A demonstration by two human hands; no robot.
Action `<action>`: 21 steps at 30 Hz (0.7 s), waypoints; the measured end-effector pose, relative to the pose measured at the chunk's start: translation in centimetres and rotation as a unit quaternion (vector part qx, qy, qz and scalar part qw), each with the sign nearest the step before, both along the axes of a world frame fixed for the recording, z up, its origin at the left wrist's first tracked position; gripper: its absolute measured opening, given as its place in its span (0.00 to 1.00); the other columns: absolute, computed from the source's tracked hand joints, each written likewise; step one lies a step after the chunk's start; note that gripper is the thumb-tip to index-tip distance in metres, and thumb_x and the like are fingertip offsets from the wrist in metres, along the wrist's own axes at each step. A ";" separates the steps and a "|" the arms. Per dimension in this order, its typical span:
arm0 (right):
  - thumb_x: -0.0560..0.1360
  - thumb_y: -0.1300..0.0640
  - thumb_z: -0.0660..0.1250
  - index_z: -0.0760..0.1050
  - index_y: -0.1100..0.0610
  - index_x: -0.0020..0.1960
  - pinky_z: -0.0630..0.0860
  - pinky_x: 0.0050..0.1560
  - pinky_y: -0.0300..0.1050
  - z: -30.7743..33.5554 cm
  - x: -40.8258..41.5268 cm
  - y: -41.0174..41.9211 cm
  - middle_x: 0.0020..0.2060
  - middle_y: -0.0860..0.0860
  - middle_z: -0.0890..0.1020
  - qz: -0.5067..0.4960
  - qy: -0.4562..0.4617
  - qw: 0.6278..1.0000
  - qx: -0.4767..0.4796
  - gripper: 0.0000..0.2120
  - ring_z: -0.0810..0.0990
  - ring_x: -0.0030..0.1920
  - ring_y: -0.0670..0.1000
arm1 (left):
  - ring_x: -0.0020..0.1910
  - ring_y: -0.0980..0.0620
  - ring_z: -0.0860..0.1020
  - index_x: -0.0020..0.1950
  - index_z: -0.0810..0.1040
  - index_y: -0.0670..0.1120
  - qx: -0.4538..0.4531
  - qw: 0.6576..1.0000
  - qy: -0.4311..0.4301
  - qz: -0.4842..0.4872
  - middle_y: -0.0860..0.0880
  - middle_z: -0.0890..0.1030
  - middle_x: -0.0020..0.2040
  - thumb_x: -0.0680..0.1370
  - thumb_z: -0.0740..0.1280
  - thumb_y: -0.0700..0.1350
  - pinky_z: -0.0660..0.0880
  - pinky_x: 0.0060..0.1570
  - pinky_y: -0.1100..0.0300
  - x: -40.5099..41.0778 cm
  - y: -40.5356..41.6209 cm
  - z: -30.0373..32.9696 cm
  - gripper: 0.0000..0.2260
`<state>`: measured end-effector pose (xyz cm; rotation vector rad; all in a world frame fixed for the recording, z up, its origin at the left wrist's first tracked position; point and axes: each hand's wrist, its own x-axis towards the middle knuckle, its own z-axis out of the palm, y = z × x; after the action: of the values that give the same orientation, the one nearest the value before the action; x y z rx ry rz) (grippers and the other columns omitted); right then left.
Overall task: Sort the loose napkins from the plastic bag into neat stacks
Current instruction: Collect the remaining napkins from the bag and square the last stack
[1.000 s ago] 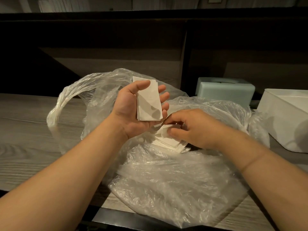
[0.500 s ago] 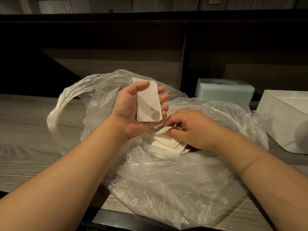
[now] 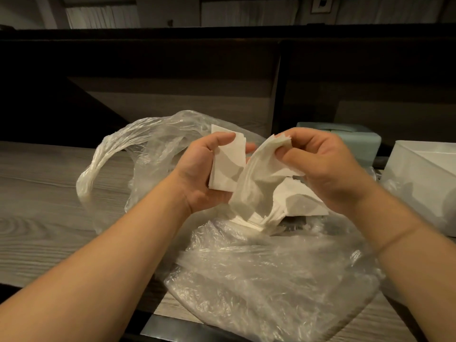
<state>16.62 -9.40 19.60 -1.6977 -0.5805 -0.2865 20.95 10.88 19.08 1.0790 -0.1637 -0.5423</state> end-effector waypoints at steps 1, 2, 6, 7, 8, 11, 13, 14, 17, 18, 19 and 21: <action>0.79 0.62 0.68 0.84 0.57 0.53 0.80 0.56 0.49 0.0 0.0 0.1 0.49 0.56 0.87 -0.010 0.002 1.000 -0.009 0.06 0.84 0.52 0.55 | 0.48 0.44 0.83 0.59 0.84 0.43 0.023 1.000 0.000 -0.020 0.43 0.83 0.56 0.77 0.65 0.53 0.77 0.55 0.50 -0.2 -0.1 -0.1 0.18; 0.79 0.62 0.69 0.84 0.55 0.53 0.80 0.56 0.48 -0.1 0.0 0.1 0.49 0.55 0.86 -0.024 0.006 1.000 -0.019 0.07 0.84 0.53 0.55 | 0.48 0.44 0.83 0.57 0.85 0.42 0.039 0.998 0.001 -0.039 0.43 0.84 0.55 0.76 0.65 0.53 0.76 0.56 0.49 -0.4 -0.2 -0.1 0.18; 0.78 0.61 0.71 0.83 0.52 0.55 0.83 0.51 0.45 -0.2 0.0 0.5 0.48 0.50 0.86 -0.074 0.039 0.995 -0.050 0.08 0.85 0.50 0.51 | 0.50 0.43 0.82 0.62 0.84 0.42 0.052 0.991 -0.003 -0.123 0.41 0.83 0.56 0.79 0.65 0.55 0.76 0.59 0.46 -0.8 -0.4 -0.4 0.21; 0.78 0.61 0.71 0.83 0.52 0.55 0.82 0.48 0.42 -0.1 0.0 0.5 0.48 0.50 0.86 -0.083 0.042 0.994 -0.053 0.08 0.85 0.49 0.50 | 0.51 0.43 0.82 0.64 0.82 0.42 0.055 0.989 -0.005 -0.135 0.41 0.83 0.56 0.79 0.65 0.56 0.77 0.59 0.47 -0.7 -0.4 -0.5 0.22; 0.77 0.60 0.72 0.82 0.52 0.54 0.81 0.47 0.40 -0.1 0.0 0.5 0.47 0.49 0.86 -0.091 0.041 0.993 -0.056 0.07 0.85 0.48 0.49 | 0.51 0.43 0.82 0.66 0.81 0.43 0.059 0.988 -0.008 -0.142 0.41 0.83 0.56 0.80 0.64 0.58 0.78 0.58 0.47 -0.8 -0.5 -0.5 0.23; 0.77 0.60 0.72 0.82 0.52 0.53 0.79 0.44 0.37 0.0 0.0 0.6 0.46 0.50 0.86 -0.107 0.033 0.992 -0.057 0.07 0.84 0.46 0.47 | 0.53 0.41 0.82 0.67 0.80 0.44 0.062 0.984 0.001 -0.169 0.40 0.83 0.58 0.82 0.60 0.64 0.78 0.58 0.45 -0.9 -0.5 -0.6 0.27; 0.77 0.60 0.72 0.82 0.52 0.53 0.80 0.44 0.36 0.0 -0.1 0.6 0.46 0.49 0.86 -0.117 0.031 0.991 -0.060 0.06 0.84 0.45 0.46 | 0.56 0.38 0.81 0.65 0.82 0.44 0.062 0.979 0.003 -0.195 0.37 0.81 0.59 0.79 0.60 0.68 0.76 0.61 0.42 -0.9 -0.4 -0.7 0.32; 0.77 0.60 0.72 0.82 0.52 0.52 0.80 0.44 0.36 0.1 -0.1 0.7 0.45 0.49 0.86 -0.124 0.029 0.990 -0.065 0.06 0.84 0.45 0.45 | 0.56 0.38 0.80 0.64 0.83 0.44 0.063 0.976 0.002 -0.207 0.37 0.81 0.59 0.77 0.60 0.70 0.75 0.62 0.42 -0.8 -0.3 -0.8 0.33; 0.77 0.59 0.73 0.82 0.52 0.50 0.82 0.45 0.41 0.0 0.0 0.8 0.45 0.50 0.85 -0.138 0.017 0.987 -0.077 0.04 0.84 0.46 0.49 | 0.55 0.39 0.81 0.60 0.85 0.45 0.079 0.973 -0.013 -0.219 0.38 0.82 0.57 0.75 0.60 0.72 0.76 0.60 0.43 -0.9 -0.4 -0.8 0.34; 0.77 0.59 0.73 0.82 0.52 0.50 0.82 0.44 0.41 -0.1 0.0 0.9 0.44 0.51 0.85 -0.139 0.013 0.987 -0.075 0.03 0.84 0.45 0.49 | 0.54 0.40 0.81 0.60 0.85 0.45 0.083 0.973 -0.015 -0.216 0.38 0.82 0.56 0.74 0.60 0.72 0.77 0.59 0.44 -0.9 -0.5 -0.8 0.34; 0.78 0.59 0.72 0.82 0.52 0.50 0.81 0.41 0.40 -0.1 -0.1 0.9 0.44 0.51 0.85 -0.138 0.008 0.988 -0.070 0.03 0.83 0.43 0.47 | 0.53 0.40 0.81 0.61 0.83 0.44 0.086 0.973 -0.015 -0.213 0.38 0.82 0.56 0.75 0.59 0.72 0.78 0.58 0.44 -1.0 -0.6 -0.8 0.35; 0.78 0.60 0.71 0.82 0.53 0.50 0.78 0.37 0.35 -0.2 -0.2 1.1 0.41 0.48 0.83 -0.136 -0.002 0.989 -0.053 0.03 0.81 0.39 0.42 | 0.51 0.41 0.81 0.63 0.80 0.43 0.088 0.976 -0.010 -0.200 0.38 0.82 0.54 0.75 0.58 0.72 0.80 0.55 0.46 -1.0 -0.7 -0.8 0.36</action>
<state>16.44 -8.27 19.38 -1.8819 -0.3705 -0.4614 19.96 10.16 18.30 1.2309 -0.3614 -0.9209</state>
